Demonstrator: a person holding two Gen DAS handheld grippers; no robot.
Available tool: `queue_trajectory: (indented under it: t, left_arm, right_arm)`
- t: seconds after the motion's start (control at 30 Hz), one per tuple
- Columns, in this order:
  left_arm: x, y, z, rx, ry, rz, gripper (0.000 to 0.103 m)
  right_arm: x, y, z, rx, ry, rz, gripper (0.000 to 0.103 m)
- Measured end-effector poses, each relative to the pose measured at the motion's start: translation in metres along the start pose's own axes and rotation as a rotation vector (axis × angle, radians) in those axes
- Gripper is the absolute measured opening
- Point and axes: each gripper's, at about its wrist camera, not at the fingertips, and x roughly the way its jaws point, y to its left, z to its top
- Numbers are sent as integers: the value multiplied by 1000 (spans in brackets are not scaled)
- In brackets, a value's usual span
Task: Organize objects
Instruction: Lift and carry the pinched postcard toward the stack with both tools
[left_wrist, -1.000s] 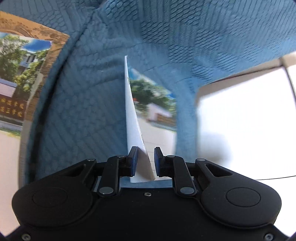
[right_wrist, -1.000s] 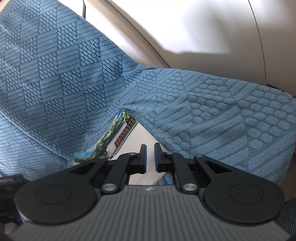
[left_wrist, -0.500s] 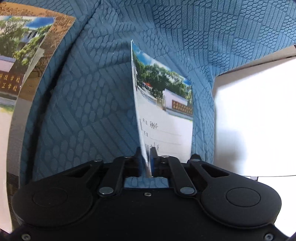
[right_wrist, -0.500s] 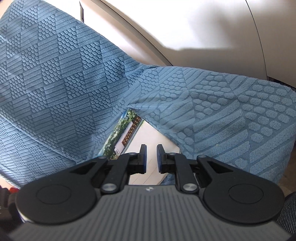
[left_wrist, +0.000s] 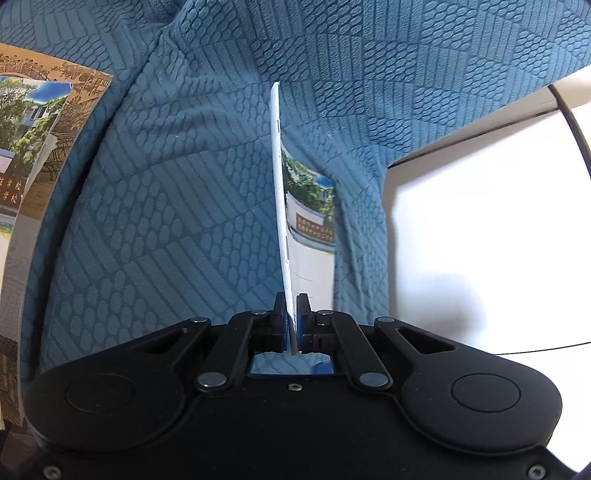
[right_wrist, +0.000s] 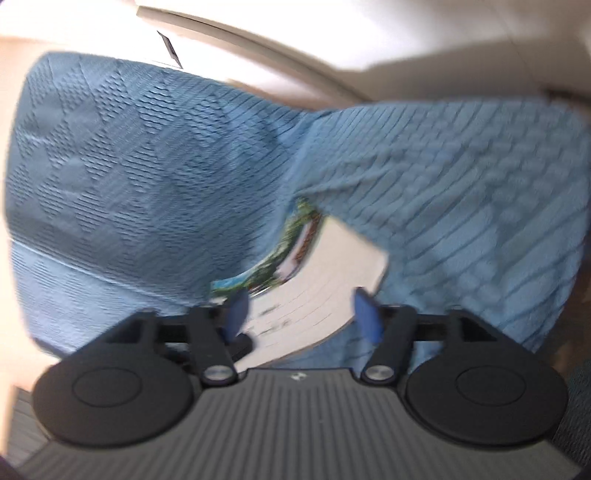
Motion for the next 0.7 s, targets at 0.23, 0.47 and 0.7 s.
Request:
queue_trajectory:
  t: [0.23,0.47,0.7]
  left_arm:
    - [-5,0,-3,-21,-2,-35,3]
    - [-12,7,-1,-57,16,-68,2]
    - [-15,8,0,-62,33,-80,2]
  right_arm:
    - [18,-1,-7,80,101,62,85]
    - [19,-7,-1,103,12,63,82]
    - [17,-6,4,87,-73,-13,65]
